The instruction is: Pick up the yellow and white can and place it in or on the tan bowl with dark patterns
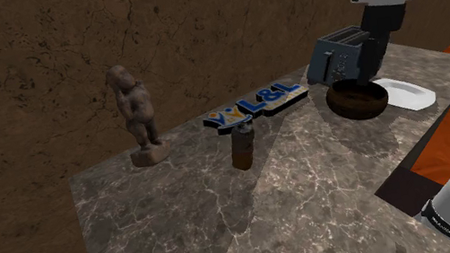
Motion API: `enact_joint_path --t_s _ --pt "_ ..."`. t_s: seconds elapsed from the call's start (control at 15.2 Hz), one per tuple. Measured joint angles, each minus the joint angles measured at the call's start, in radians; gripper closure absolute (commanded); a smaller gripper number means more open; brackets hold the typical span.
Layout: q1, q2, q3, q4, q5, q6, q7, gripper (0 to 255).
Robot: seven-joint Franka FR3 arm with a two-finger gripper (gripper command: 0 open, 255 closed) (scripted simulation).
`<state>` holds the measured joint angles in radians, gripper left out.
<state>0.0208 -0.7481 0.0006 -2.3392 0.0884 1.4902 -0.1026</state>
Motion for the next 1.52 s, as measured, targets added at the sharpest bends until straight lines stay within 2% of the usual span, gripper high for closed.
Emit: enact_joint_path --t_s 0.33,0.79,1.12,1.52 --pt "0.018 0.062 0.065 0.01 0.027 0.066 0.062 0" --pt "0.044 0.256 0.204 0.107 0.044 0.196 0.205 0" --pt "0.055 0.413 0.297 0.205 0.016 0.27 0.318 0" --pt "0.071 0.631 0.39 0.355 -0.076 0.335 0.463 0"
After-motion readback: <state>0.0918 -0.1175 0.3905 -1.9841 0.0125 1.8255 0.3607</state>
